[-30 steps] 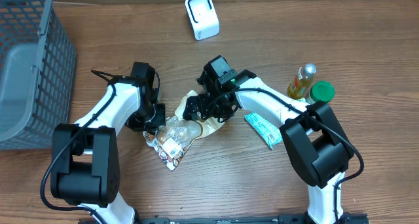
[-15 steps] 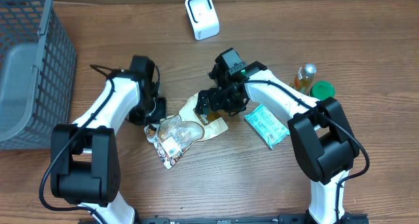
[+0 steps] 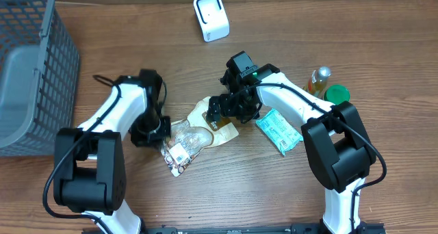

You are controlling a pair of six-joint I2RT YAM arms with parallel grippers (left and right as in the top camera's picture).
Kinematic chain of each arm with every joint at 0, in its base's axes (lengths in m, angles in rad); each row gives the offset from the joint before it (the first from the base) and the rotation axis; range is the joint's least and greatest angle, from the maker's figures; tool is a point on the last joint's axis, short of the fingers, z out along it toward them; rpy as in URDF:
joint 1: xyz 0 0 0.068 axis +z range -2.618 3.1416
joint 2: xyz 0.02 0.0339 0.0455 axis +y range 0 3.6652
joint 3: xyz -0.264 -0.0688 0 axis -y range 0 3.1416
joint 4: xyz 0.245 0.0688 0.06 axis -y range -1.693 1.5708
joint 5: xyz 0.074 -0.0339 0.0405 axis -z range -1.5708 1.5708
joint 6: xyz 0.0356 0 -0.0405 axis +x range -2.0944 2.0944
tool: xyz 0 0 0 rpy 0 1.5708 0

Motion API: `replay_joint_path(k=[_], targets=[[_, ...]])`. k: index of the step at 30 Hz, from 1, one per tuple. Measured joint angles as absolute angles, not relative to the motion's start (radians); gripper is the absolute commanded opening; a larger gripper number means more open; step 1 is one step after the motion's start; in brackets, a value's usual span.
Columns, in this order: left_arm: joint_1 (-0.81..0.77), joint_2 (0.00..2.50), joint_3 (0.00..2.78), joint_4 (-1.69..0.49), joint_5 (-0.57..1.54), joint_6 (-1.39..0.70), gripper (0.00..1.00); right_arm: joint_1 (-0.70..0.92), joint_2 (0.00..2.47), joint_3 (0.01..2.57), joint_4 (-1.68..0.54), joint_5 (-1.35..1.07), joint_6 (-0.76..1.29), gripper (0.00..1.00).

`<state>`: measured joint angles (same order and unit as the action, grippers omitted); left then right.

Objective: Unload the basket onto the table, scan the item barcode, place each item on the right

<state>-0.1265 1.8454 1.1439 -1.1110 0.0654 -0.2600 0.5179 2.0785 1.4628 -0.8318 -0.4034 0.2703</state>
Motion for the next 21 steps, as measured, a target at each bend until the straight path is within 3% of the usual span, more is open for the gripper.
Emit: replay_joint_path(k=[7, 14, 16, 18, 21], targets=[[-0.127, 1.846, 1.113, -0.989, 0.065, -0.263, 0.04, 0.517, 2.064, 1.417, -0.772, -0.423, 0.321, 1.0], [-0.13, 1.846, 1.113, -0.979, 0.067, -0.263, 0.04, 0.517, 2.046, 1.33, -0.624, -0.6, 0.343, 0.99], [-0.13, 1.846, 1.113, -0.978, 0.067, -0.263, 0.04, 0.517, 2.046, 1.303, -0.579, -0.652, 0.358, 0.91], [-0.13, 1.846, 1.113, -0.976, 0.068, -0.263, 0.04, 0.517, 2.046, 1.288, -0.562, -0.677, 0.364, 0.75], [-0.13, 1.846, 1.112, -0.971, 0.07, -0.263, 0.04, 0.522, 2.048, 1.265, -0.55, -0.692, 0.369, 0.7]])
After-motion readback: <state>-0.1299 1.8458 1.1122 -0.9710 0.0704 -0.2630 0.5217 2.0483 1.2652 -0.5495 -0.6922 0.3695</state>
